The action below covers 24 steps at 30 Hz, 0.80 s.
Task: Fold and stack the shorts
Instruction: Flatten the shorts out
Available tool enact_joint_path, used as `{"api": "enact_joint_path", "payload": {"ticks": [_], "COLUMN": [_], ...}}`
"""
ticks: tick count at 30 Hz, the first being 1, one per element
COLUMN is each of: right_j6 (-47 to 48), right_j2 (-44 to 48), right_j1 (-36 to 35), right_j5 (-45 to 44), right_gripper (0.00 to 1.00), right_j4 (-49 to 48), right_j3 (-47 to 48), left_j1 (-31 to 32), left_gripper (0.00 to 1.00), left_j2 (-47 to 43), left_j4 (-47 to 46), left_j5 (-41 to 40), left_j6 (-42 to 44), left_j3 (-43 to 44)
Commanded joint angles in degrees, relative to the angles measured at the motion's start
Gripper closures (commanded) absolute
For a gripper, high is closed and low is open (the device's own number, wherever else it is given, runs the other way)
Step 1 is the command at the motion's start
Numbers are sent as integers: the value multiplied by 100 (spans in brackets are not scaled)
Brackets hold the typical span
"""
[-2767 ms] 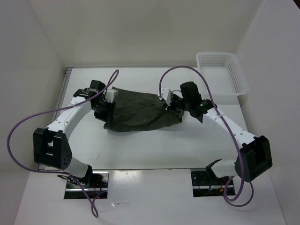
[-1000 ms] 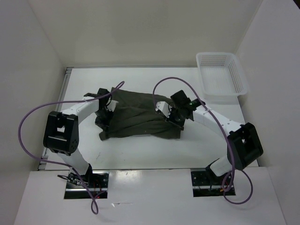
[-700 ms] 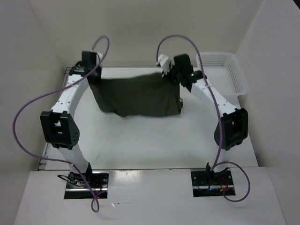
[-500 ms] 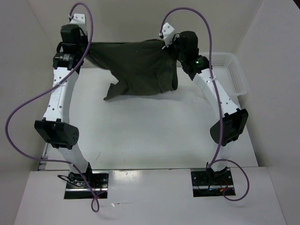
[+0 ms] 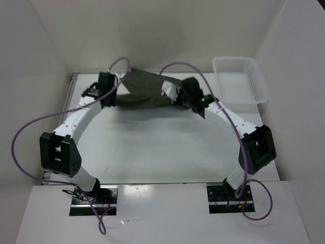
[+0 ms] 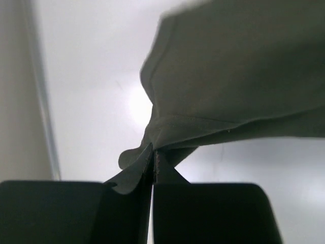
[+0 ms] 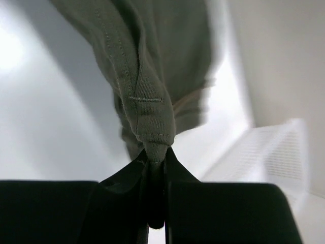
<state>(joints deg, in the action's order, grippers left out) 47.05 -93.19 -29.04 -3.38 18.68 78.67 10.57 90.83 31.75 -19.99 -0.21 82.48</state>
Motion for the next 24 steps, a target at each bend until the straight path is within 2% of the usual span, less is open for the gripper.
{"api": "enact_joint_path", "payload": {"ticks": [1, 3, 5, 6, 9, 11, 12, 13, 15, 17, 20, 21, 24], "right_j6": [804, 929, 982, 1034, 1096, 1096, 1096, 1035, 833, 318, -431, -1025, -1941], "right_j2": [888, 1144, 1520, 1653, 2058, 2277, 2357, 2436, 2725, 2902, 2955, 2851, 2263], "right_j1": [-426, -724, -901, -1076, -1253, -1306, -1306, -1306, -1359, -1359, -1220, -1140, -884], "right_j5": [38, 143, 450, 556, 987, 1372, 1497, 1620, 1770, 1823, 1603, 1656, 1797], "right_gripper": [100, 98, 91, 80, 56, 39, 24, 20, 15, 15, 15, 16, 26], "right_j4": [119, 267, 338, 425, 855, 1119, 1251, 1479, 1542, 1342, 807, 717, 664], "right_j3": [-1454, -1994, -2512, -2637, -2787, -2787, -2726, -2656, -2603, -2541, -2235, -2147, -1882], "left_j1": [445, 753, 902, 1016, 1202, 1272, 1272, 1272, 1272, 940, 342, 193, -352], "left_gripper": [100, 100, 95, 85, 68, 58, 55, 53, 51, 48, 37, 37, 37], "left_j2": [-574, -636, -636, -636, -584, -584, -584, -584, -636, -689, -540, -331, 344], "left_j4": [367, 699, 911, 1069, 1386, 1666, 1772, 1887, 2132, 2134, 1494, 1170, 1088], "left_j5": [-207, -42, 170, 432, 890, 1075, 1146, 1277, 1418, 1647, 1525, 1472, 1576], "left_j6": [21, 21, 21, 21, 21, 21, 21, 21, 21, 21, 21, 21, 21], "left_j3": [-1385, -1865, -2339, -2463, -2702, -2755, -2755, -2607, -2404, -1878, -1394, -1183, -936]}}
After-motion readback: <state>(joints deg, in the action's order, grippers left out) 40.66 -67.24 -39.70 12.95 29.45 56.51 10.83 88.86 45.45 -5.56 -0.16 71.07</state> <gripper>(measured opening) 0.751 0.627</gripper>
